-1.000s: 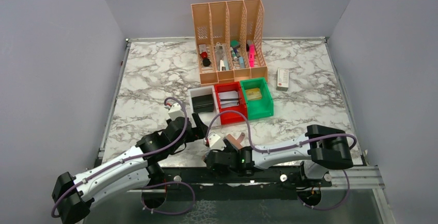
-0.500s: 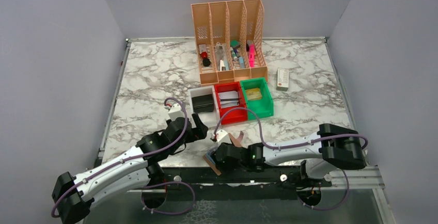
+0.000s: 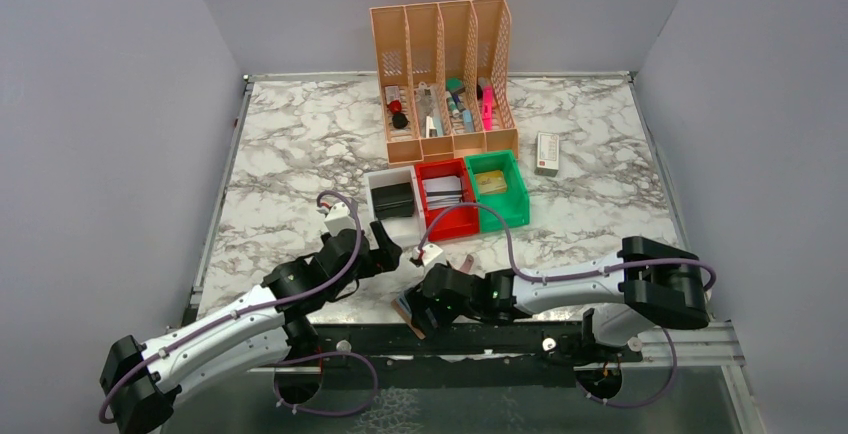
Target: Take the credit cards out of the card holder
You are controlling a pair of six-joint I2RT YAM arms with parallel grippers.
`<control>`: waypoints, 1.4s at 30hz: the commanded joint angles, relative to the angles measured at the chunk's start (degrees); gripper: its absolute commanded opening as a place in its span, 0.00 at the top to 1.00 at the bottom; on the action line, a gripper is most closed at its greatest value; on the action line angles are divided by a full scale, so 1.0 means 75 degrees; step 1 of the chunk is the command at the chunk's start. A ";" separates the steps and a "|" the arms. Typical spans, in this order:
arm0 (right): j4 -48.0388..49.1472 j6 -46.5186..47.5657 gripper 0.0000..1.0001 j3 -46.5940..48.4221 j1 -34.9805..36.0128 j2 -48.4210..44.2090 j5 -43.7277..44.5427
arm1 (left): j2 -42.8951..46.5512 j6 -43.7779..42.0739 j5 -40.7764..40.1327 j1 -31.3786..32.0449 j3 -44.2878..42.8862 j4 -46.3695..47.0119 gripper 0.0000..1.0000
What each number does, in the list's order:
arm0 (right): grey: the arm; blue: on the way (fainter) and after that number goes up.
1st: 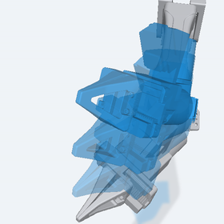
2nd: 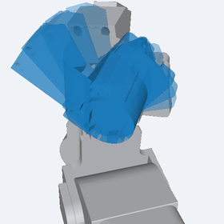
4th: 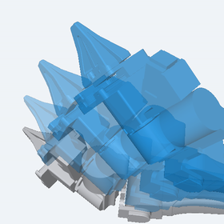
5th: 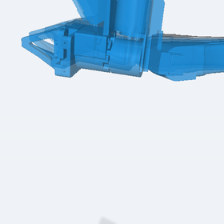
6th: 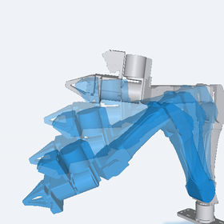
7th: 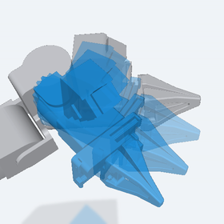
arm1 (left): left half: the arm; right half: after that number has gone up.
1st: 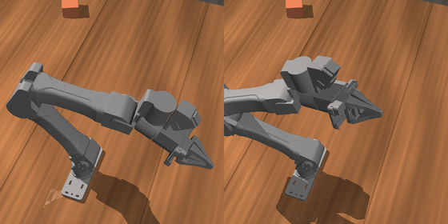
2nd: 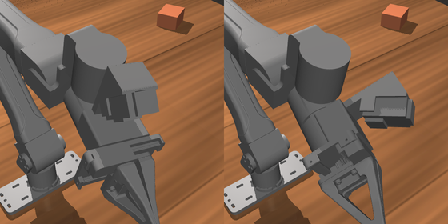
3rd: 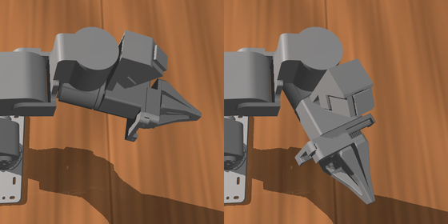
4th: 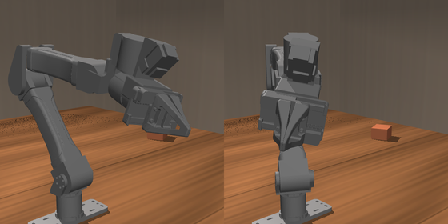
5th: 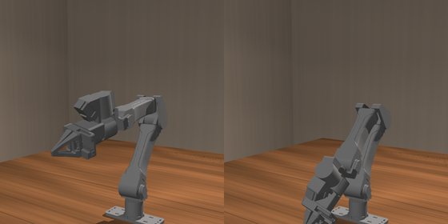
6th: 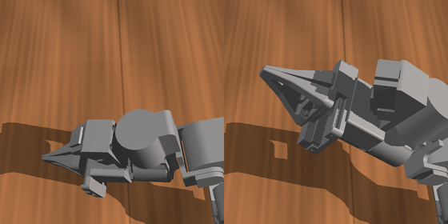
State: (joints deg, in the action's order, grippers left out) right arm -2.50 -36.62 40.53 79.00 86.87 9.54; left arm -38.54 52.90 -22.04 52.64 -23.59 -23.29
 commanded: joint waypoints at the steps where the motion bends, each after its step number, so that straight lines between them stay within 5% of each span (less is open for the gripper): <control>1: -0.0164 -0.0119 0.21 -0.0183 -0.0068 0.0033 -0.0059 | -0.0002 -0.0029 -0.0026 0.0039 0.0060 -0.0013 0.09; 14: -0.0987 -0.0484 0.18 0.0036 -0.0171 0.0551 0.0616 | -0.0125 -0.0005 0.0005 0.0042 0.0027 0.0013 0.09; 25: 0.0660 -0.0656 0.17 -0.1198 -0.1025 -0.0758 -0.1200 | -0.0409 -0.0029 0.0058 0.0037 0.0011 0.0234 0.09; 34: 0.0425 -0.0122 0.17 -0.1033 -0.1060 -0.0589 -0.1086 | -0.0373 -0.0070 0.0130 0.0037 0.0031 0.0272 0.09; 42: -0.0712 0.0518 0.32 -0.0245 -0.1020 0.0242 -0.0594 | -0.0437 -0.0094 0.0093 0.0039 -0.0002 0.0291 0.09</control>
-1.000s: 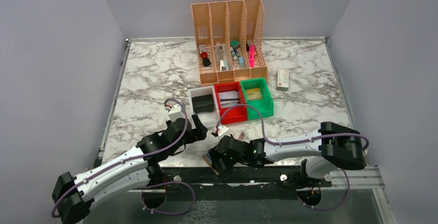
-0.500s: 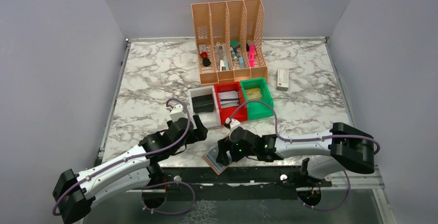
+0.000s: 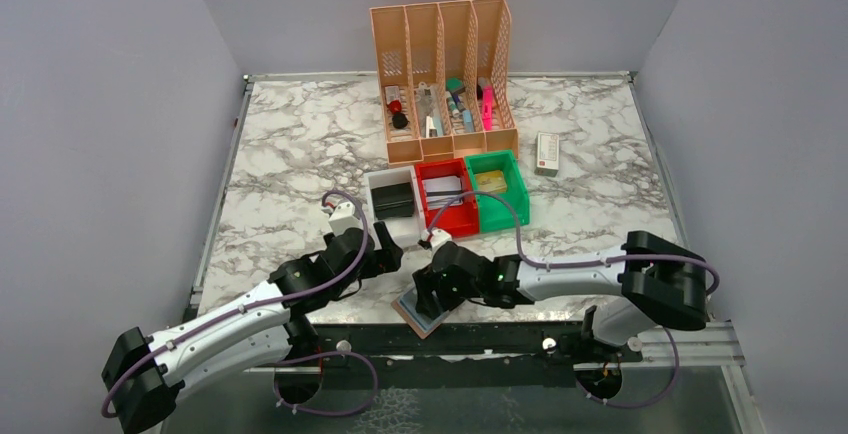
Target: Take the credit cards out of the card holder
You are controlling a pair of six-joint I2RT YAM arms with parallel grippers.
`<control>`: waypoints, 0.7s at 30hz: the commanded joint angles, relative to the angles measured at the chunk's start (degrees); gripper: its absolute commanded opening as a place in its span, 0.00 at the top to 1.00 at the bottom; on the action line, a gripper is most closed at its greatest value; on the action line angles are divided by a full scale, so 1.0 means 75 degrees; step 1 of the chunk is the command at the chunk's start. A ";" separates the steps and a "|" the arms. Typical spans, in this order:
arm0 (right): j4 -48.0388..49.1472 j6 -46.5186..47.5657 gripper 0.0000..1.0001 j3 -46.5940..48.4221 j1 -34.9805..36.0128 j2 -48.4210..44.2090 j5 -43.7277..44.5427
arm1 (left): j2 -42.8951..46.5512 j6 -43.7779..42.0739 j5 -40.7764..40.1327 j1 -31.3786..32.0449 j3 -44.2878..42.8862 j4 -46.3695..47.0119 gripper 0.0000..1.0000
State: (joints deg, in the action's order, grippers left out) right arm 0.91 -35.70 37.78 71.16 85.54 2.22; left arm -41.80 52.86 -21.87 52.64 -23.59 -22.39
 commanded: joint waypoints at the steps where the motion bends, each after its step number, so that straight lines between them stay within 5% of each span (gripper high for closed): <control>1: -0.1300 0.0452 0.32 0.0201 0.0028 0.0334 0.0477 | -0.0016 -0.0103 0.0071 0.0039 -0.0019 0.0163 0.09; 11: -0.1267 0.0810 0.30 0.0712 0.0037 -0.0507 0.0122 | -0.0135 -0.0134 0.0115 0.0036 -0.0114 0.0190 0.10; 21: -0.0795 0.0628 0.30 0.0456 0.0040 0.0050 -0.0618 | -0.0139 -0.0122 0.0120 0.0042 -0.0109 0.0211 0.09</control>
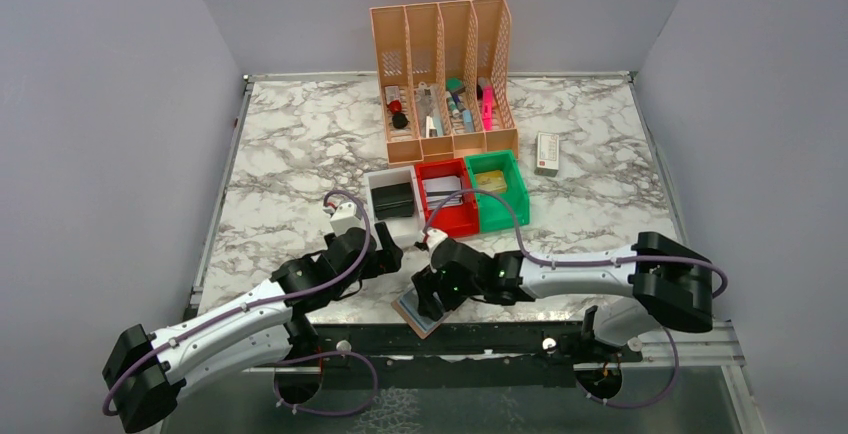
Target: Take the credit cards out of the card holder
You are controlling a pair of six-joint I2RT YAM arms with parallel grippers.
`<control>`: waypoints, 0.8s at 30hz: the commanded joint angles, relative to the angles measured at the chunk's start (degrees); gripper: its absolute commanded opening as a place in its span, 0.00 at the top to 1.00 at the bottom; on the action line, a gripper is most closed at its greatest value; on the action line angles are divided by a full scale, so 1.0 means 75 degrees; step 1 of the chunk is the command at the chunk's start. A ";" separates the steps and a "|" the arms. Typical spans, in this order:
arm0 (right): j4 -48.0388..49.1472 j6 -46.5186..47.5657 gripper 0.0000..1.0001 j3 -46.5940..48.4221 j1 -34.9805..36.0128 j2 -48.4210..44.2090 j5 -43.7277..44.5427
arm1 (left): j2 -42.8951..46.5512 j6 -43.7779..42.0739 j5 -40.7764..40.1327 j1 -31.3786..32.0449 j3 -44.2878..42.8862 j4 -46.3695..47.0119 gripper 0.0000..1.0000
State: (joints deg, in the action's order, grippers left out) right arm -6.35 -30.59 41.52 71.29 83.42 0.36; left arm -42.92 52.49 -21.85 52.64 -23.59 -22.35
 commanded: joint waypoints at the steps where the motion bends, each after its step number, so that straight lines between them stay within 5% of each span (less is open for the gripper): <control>1: 0.0197 -0.0058 0.30 -0.0059 0.0031 0.0402 -0.0399 | -0.0005 -0.0083 0.0129 0.0038 -0.0101 0.0204 0.09; 10: 0.0217 -0.0198 0.41 -0.0263 0.0044 0.0896 -0.0452 | 0.0102 -0.0062 0.0103 0.0036 -0.0008 0.0209 0.09; 24: -0.0989 -0.0310 0.36 0.0454 0.0451 0.0571 0.1065 | -0.0071 -0.0107 0.0088 0.0036 -0.0036 0.0260 0.09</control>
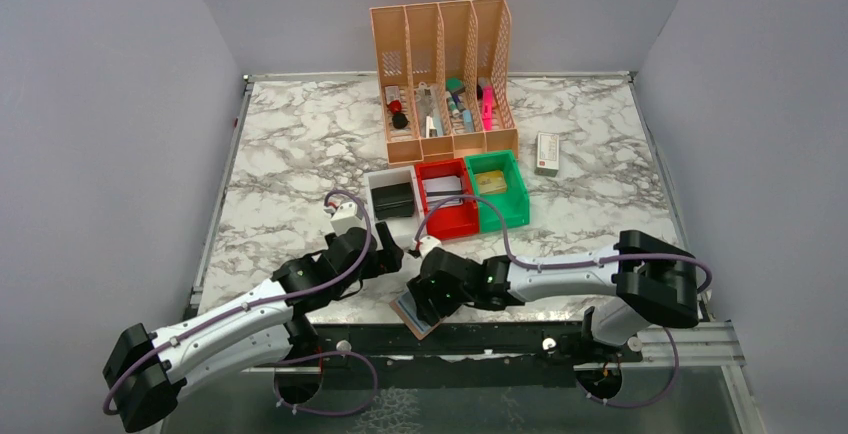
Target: Take the credit cards out of the card holder
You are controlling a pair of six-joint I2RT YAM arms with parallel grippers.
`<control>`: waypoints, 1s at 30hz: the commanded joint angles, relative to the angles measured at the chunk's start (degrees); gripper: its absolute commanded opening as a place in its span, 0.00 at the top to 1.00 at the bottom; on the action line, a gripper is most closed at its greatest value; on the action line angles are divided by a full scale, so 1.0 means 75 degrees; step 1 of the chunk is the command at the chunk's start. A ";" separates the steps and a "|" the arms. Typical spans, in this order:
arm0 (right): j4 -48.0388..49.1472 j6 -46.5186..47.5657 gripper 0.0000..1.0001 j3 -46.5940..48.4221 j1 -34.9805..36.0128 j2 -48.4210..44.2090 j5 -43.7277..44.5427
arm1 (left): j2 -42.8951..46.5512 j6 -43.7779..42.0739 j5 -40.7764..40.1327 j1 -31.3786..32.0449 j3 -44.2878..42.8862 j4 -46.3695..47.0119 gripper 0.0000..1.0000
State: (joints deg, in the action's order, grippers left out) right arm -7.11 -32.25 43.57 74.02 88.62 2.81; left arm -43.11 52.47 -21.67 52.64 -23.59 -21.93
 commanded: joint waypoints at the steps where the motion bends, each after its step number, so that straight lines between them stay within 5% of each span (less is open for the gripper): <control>1: -0.0876 -0.0057 0.37 0.0210 0.0096 -0.0266 0.0764 | -0.0037 -0.0105 0.0075 0.0036 -0.0031 0.0204 0.09; 9: -0.0473 -0.0070 0.39 0.0089 0.0093 -0.0763 0.0415 | 0.0063 -0.0060 0.0094 0.0036 0.0002 0.0203 0.09; 23: 0.0153 -0.0173 0.41 -0.0102 0.0176 0.0323 -0.0407 | 0.0082 -0.0070 0.0101 0.0042 0.0049 0.0197 0.09; 30: -0.0614 -0.0479 0.39 0.0214 0.0489 0.0922 0.0476 | 0.0071 -0.0065 0.0054 0.0036 0.0075 0.0207 0.09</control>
State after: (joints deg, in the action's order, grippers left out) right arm -7.01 -33.28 44.45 75.59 90.08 3.70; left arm -43.13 52.45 -21.63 52.64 -23.59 -21.91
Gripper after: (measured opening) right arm 0.586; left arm 0.906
